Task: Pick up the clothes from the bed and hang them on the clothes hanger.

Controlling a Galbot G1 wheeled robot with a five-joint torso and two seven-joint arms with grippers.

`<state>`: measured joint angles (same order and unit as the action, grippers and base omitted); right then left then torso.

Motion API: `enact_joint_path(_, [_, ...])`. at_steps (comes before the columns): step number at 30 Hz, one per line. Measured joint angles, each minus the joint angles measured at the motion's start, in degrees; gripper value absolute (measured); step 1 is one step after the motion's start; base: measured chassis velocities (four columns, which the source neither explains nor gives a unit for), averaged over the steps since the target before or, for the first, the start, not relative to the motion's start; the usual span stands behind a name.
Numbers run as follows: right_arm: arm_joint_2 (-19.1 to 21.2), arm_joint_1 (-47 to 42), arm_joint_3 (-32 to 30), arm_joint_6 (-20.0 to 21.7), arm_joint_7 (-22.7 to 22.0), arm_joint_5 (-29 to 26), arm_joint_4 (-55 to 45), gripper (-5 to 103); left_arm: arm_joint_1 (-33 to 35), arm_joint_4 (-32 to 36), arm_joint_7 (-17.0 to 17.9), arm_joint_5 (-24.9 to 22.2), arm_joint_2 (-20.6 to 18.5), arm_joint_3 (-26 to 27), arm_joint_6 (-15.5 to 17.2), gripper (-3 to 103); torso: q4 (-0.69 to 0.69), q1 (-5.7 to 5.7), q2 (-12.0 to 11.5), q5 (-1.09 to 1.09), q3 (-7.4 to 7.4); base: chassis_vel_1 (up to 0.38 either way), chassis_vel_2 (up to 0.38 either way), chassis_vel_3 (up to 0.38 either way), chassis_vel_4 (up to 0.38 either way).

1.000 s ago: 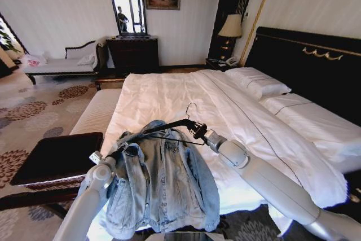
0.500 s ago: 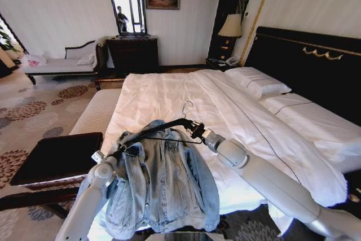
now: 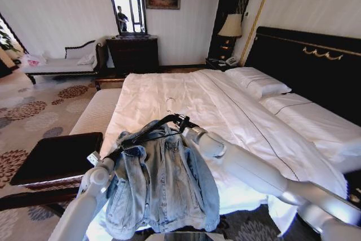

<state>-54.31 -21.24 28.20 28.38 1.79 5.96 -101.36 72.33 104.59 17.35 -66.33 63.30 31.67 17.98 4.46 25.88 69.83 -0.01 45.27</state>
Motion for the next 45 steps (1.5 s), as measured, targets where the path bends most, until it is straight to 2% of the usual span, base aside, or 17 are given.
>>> enact_joint_path(2, [-0.88,0.52,0.61,0.08,0.00,0.96,1.24,30,0.49,0.63,-0.17,0.43,-0.16,0.06,-0.14,3,0.01,0.00,0.00,0.00,0.00,0.000,0.000,0.000,0.000])
enact_joint_path(5, [-5.43,3.34,2.93,0.13,-0.29,4.63,8.41,30,2.31,2.98,-0.70,1.71,-0.75,0.29,-0.50,3,0.01,0.00,0.00,-0.01,0.00,0.000,0.000,0.000,0.000])
enact_joint_path(8, [-7.15,4.14,3.67,-0.02,-0.44,5.96,11.04,30,2.70,3.43,-0.79,1.86,-0.87,0.40,-0.54,3,0.01,0.01,0.00,-0.01,0.00,0.000,0.000,0.000,0.000])
enact_joint_path(9, [-10.69,5.20,4.93,-0.26,-0.87,7.67,15.05,30,3.16,4.12,-0.86,2.03,-0.98,0.64,-0.59,3,0.01,0.01,0.00,-0.01,0.00,0.000,0.000,0.000,0.000])
enact_joint_path(11, [-12.06,5.46,5.33,-0.31,-1.03,8.18,16.37,30,3.31,4.36,-0.87,2.09,-1.03,0.71,-0.61,3,0.01,0.01,0.00,-0.01,0.00,0.000,0.000,0.000,0.000])
enact_joint_path(15, [-18.61,6.24,6.73,-0.59,-1.68,10.88,23.09,30,3.96,6.08,-0.88,2.46,-1.16,0.75,-0.66,3,-0.03,0.01,0.00,-0.01,0.00,0.000,0.000,0.000,0.000])
enact_joint_path(24, [-20.10,6.02,7.33,-1.07,-2.35,13.56,27.77,30,3.67,7.82,-0.22,2.54,-1.61,0.41,-0.68,3,0.04,0.01,0.00,0.00,0.00,0.000,0.000,0.000,0.000])
enact_joint_path(31, [-22.88,5.65,7.34,0.35,-2.37,14.91,33.63,30,4.32,9.58,0.03,3.64,-1.57,-0.88,-0.76,3,0.00,0.01,0.00,0.00,0.00,0.000,0.000,0.000,0.000])
enact_joint_path(35, [-24.42,5.84,7.37,2.57,-2.32,15.58,36.58,30,5.85,11.07,0.02,5.84,-1.25,-1.29,-1.24,3,0.01,0.01,0.00,0.01,0.00,0.000,0.000,0.000,0.000])
enact_joint_path(36, [-25.22,6.27,7.39,4.41,-2.26,15.45,37.64,30,6.79,11.80,-0.15,7.15,-1.08,-1.45,-1.48,3,0.00,0.01,-0.01,0.01,0.00,0.000,0.000,0.000,0.000])
enact_joint_path(45, [-26.81,8.13,8.33,11.27,-1.97,10.48,34.83,29,7.76,13.09,-0.36,10.81,-0.90,-2.82,-2.28,3,0.00,0.00,0.00,0.01,0.00,0.000,0.000,0.000,0.000])
